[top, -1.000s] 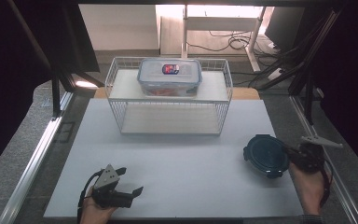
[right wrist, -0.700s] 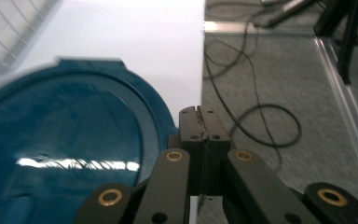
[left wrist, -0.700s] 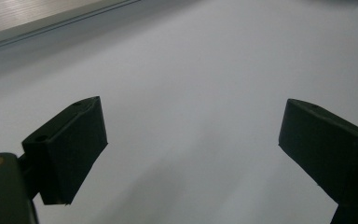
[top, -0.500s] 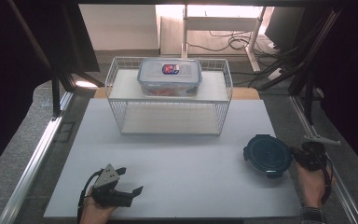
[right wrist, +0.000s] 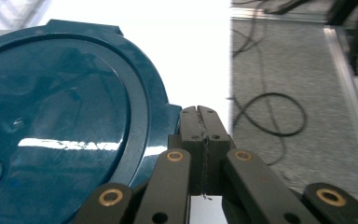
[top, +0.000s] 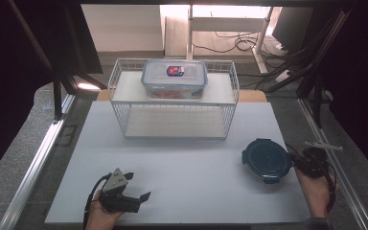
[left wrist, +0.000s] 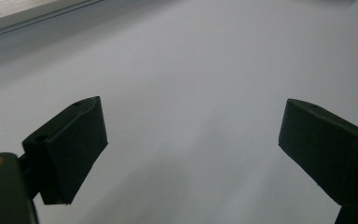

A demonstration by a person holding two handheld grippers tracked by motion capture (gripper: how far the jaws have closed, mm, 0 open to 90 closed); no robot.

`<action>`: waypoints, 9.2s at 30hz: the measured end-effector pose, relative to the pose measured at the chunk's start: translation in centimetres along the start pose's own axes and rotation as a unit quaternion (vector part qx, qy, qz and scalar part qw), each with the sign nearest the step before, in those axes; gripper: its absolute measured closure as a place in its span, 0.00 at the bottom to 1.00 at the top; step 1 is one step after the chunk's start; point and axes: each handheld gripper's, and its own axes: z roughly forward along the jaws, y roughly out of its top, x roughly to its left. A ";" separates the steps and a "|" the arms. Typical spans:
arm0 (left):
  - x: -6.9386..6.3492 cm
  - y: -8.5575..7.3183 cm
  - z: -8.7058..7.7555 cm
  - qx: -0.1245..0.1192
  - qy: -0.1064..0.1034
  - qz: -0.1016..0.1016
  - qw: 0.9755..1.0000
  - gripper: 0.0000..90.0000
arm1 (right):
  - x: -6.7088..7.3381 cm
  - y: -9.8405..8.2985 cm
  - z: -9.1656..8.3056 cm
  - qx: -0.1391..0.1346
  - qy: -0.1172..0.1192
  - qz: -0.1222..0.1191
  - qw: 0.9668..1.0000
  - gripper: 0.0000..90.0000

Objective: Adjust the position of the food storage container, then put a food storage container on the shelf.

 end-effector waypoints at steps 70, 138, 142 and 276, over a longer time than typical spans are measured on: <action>0.3 -0.3 0.4 0.016 -0.008 -0.008 1.000 0.08 | 23.1 -0.1 1.7 0.014 0.259 -0.152 0.954 1.00; 0.8 4.0 1.4 0.020 -0.071 -0.040 0.996 0.16 | 22.6 -0.9 -0.1 0.021 0.317 -0.190 0.929 0.13; 0.8 5.2 3.0 0.031 -0.082 -0.040 0.995 0.14 | 22.5 0.3 0.5 0.026 0.335 -0.157 0.929 0.19; 9.5 25.9 -5.6 -0.091 -0.198 -0.159 0.963 0.63 | 21.1 21.8 -6.3 -0.052 0.426 -0.038 0.902 0.63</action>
